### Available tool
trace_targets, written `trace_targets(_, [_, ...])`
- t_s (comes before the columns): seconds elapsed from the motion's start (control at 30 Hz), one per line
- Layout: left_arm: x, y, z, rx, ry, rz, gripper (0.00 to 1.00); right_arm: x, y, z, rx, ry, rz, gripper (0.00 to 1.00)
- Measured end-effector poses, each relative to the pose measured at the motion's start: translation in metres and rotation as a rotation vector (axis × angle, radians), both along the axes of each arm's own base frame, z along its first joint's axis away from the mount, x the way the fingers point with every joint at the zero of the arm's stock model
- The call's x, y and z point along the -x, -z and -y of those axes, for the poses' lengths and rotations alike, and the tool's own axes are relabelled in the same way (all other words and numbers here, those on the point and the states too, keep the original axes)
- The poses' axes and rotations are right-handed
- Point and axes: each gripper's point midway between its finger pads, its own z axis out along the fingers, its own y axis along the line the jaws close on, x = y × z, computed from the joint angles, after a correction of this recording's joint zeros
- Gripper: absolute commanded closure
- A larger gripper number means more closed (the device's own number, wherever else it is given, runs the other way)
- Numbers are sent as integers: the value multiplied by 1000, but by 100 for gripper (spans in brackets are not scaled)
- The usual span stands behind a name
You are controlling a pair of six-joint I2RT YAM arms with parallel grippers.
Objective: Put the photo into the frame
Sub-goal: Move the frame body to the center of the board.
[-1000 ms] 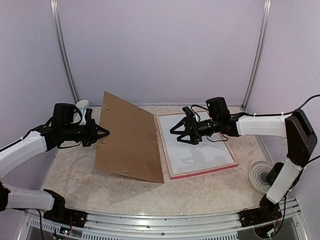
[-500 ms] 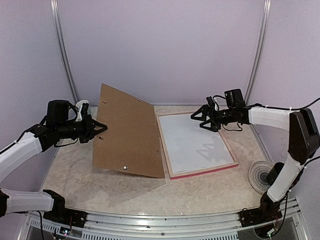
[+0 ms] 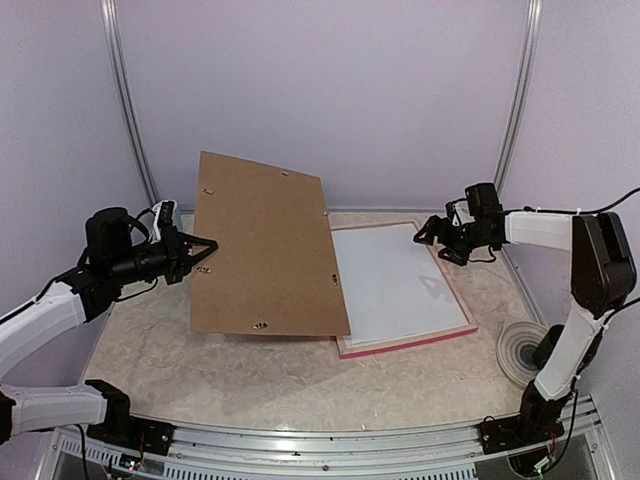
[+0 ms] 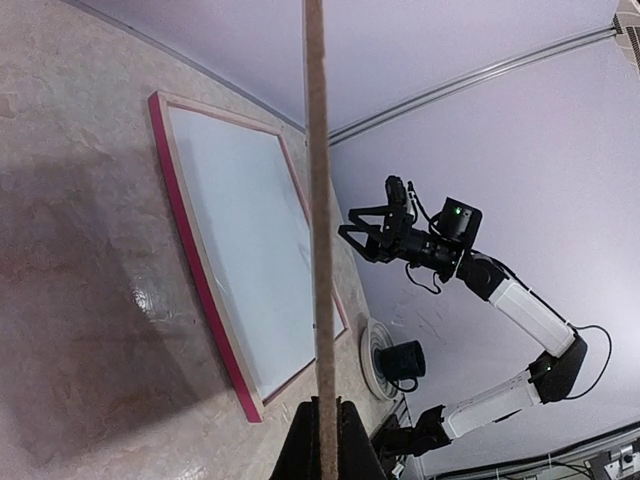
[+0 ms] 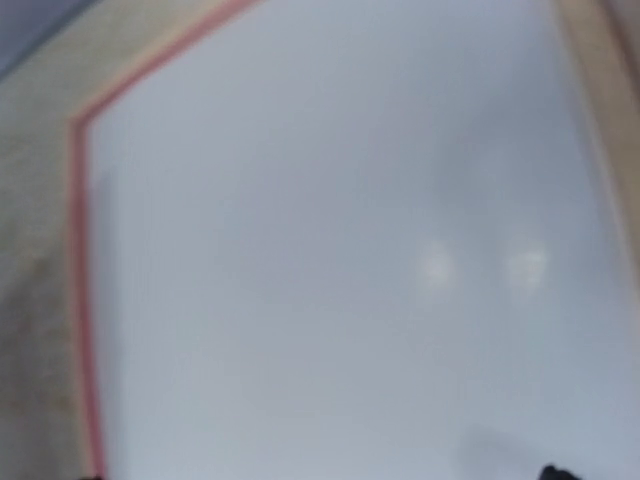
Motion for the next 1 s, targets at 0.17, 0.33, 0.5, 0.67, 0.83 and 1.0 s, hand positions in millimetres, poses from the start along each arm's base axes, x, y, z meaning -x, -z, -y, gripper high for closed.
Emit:
trace_targets(0.17, [5,17,8,50,28,-20,100,-6,25,18,42,63,-48,6])
trace_targets(0.33, [6,16,19,90,60,5,100,-13,39,43,61,136,-77,6])
trace_targets(0.5, [10,16,28,121,92,34,100,-19,55,57,71,171,-104,8])
trace_targets(0.67, [13,16,34,140,110,42,100,-27,80,57,77,168,-139,13])
trace_targets(0.83, [14,15,36,151,117,55,100,-38,82,57,79,162,-116,22])
trace_targets(1.0, [16,20,36,151,120,50,100,-38,86,57,88,154,-115,40])
